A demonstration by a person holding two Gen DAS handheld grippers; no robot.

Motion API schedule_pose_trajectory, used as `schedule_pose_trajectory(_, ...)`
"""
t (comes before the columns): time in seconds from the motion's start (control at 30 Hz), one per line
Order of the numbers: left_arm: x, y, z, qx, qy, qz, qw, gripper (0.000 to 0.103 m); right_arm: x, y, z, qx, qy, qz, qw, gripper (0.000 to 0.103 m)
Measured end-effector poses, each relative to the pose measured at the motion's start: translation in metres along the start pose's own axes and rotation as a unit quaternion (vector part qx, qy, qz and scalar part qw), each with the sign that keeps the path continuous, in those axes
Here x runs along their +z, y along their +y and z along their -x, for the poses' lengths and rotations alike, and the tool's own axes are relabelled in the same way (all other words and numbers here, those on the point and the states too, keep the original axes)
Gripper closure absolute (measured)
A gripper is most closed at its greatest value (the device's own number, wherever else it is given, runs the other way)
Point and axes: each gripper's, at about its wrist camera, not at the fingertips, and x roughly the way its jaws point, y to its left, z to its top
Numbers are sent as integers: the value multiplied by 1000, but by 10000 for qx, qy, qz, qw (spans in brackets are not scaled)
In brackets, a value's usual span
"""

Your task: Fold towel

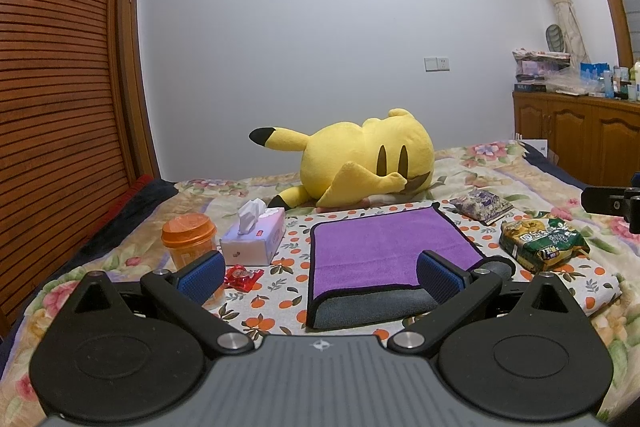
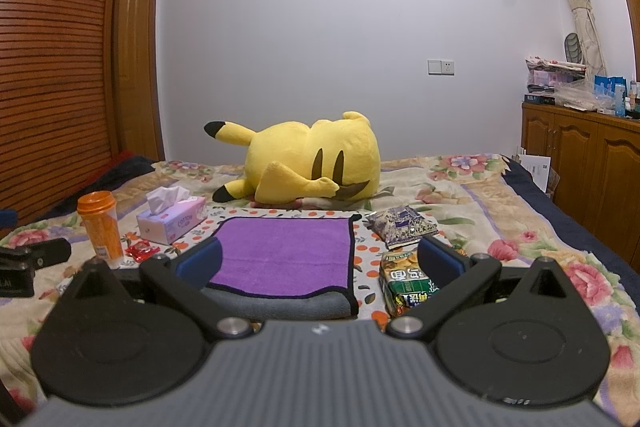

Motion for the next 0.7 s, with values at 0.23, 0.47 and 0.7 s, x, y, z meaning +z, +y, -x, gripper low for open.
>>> schedule_pose_trajectory(0.23, -1, -1, -3, -1, 58, -10, 10000, 0, 0, 1, 0, 8, 17, 3, 10000, 0)
schedule_pose_trajectory(0.47, -2, -1, -16, -85, 331, 2, 9994, 0, 3, 3, -7, 31, 127, 35, 9999, 0)
schedule_pose_trajectory(0.7, -5, 1, -39, -207, 743, 62, 9970, 0, 1, 4, -22, -2, 265, 103, 9996, 0)
